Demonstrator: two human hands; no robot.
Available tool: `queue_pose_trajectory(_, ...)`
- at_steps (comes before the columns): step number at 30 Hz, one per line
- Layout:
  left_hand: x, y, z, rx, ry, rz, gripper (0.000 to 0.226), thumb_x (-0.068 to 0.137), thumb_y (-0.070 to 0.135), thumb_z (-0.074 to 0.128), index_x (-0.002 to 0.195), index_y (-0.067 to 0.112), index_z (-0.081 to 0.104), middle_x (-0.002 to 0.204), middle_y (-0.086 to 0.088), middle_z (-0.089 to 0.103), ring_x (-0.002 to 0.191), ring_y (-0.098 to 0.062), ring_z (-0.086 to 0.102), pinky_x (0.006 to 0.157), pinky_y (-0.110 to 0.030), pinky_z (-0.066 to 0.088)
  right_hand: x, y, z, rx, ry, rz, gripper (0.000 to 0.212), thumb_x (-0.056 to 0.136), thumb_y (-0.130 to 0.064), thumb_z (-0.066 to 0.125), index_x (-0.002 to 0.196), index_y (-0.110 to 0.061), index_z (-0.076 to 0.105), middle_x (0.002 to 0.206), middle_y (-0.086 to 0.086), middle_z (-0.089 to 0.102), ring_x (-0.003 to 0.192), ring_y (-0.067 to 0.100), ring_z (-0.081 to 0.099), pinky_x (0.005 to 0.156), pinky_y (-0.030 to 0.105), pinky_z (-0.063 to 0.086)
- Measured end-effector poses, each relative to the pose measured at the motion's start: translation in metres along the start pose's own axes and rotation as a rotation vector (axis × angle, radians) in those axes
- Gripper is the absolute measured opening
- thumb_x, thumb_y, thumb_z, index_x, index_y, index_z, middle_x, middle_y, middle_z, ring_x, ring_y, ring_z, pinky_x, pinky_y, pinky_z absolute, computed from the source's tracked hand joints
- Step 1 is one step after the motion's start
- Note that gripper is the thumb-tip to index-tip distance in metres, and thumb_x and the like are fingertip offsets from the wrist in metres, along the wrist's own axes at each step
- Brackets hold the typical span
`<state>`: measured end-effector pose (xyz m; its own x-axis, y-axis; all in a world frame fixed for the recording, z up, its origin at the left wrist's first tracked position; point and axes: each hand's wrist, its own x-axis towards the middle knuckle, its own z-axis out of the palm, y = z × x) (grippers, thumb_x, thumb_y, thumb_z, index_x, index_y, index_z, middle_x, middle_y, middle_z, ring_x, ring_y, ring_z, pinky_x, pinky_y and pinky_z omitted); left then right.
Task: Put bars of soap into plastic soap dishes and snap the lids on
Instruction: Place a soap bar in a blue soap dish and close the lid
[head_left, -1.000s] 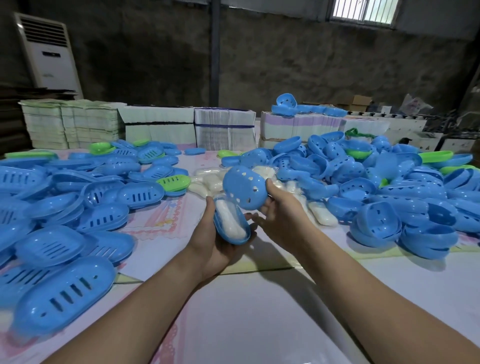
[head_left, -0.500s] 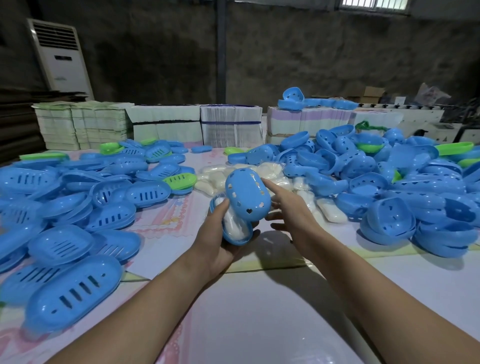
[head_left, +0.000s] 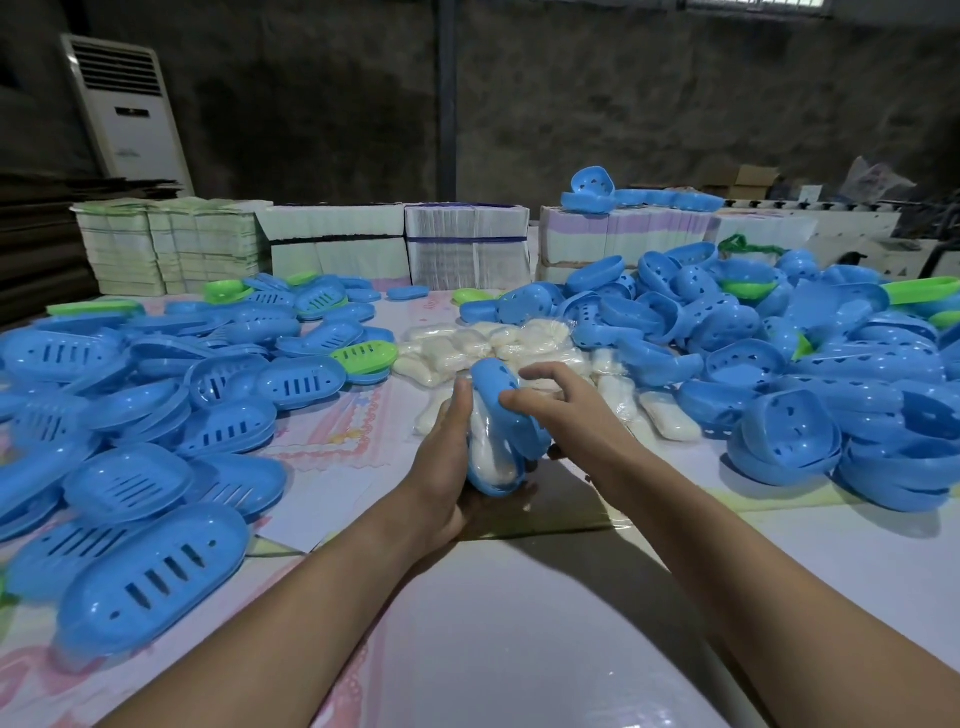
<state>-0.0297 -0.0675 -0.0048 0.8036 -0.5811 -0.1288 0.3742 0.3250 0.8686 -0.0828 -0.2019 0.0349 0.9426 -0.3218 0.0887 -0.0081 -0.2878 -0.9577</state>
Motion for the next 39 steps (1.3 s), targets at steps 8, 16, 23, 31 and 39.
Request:
queue_pose_trajectory(8, -0.002, -0.002, 0.001, 0.038, 0.056, 0.021, 0.051, 0.099, 0.064, 0.042, 0.104, 0.022, 0.068, 0.085, -0.011, 0.078, 0.075, -0.028, 0.075, 0.086, -0.057, 0.058, -0.003, -0.006, -0.001, -0.062, -0.043, -0.067, 0.035, 0.083, -0.031, 0.069, 0.117, -0.037, 0.062, 0.091, 0.002, 0.066, 0.066, 0.002, 0.062, 0.048, 0.012, 0.04)
queue_pose_trajectory(16, -0.012, 0.0, 0.012, 0.128, 0.057, 0.072, 0.061, 0.102, 0.062, 0.031, 0.13, 0.015, 0.058, 0.113, -0.029, 0.068, 0.092, -0.039, 0.064, 0.091, -0.061, 0.053, -0.002, -0.008, -0.003, -0.085, -0.074, -0.022, 0.041, 0.072, -0.043, 0.068, 0.112, -0.036, 0.065, 0.099, 0.0, 0.067, 0.06, 0.0, 0.061, 0.044, 0.013, 0.04)
queue_pose_trajectory(23, -0.01, 0.001, 0.014, 0.131, 0.159, 0.09, 0.06, 0.101, 0.064, 0.028, 0.128, 0.018, 0.057, 0.105, -0.017, 0.072, 0.091, -0.033, 0.072, 0.082, -0.054, 0.058, -0.007, -0.007, 0.002, -0.099, -0.101, 0.0, 0.036, 0.083, -0.039, 0.069, 0.118, -0.04, 0.06, 0.1, 0.006, 0.068, 0.071, 0.01, 0.061, 0.053, 0.022, 0.043)
queue_pose_trajectory(31, -0.005, 0.001, 0.014, 0.017, 0.227, 0.052, 0.071, 0.1, 0.066, 0.031, 0.138, 0.01, 0.054, 0.111, -0.02, 0.071, 0.098, -0.032, 0.072, 0.089, -0.05, 0.059, -0.008, 0.004, 0.011, -0.123, -0.078, -0.064, 0.053, 0.076, -0.05, 0.072, 0.125, -0.043, 0.056, 0.098, 0.004, 0.069, 0.075, 0.012, 0.063, 0.066, 0.029, 0.047)
queue_pose_trajectory(39, -0.004, -0.002, 0.005, -0.212, 0.163, -0.013, 0.049, 0.096, 0.065, 0.046, 0.106, 0.021, 0.065, 0.079, -0.012, 0.078, 0.071, -0.028, 0.077, 0.056, -0.041, 0.061, -0.01, 0.011, 0.018, -0.022, -0.124, -0.103, 0.028, 0.08, -0.039, 0.074, 0.102, -0.053, 0.063, 0.096, 0.005, 0.074, 0.089, 0.018, 0.072, 0.089, 0.049, 0.056)
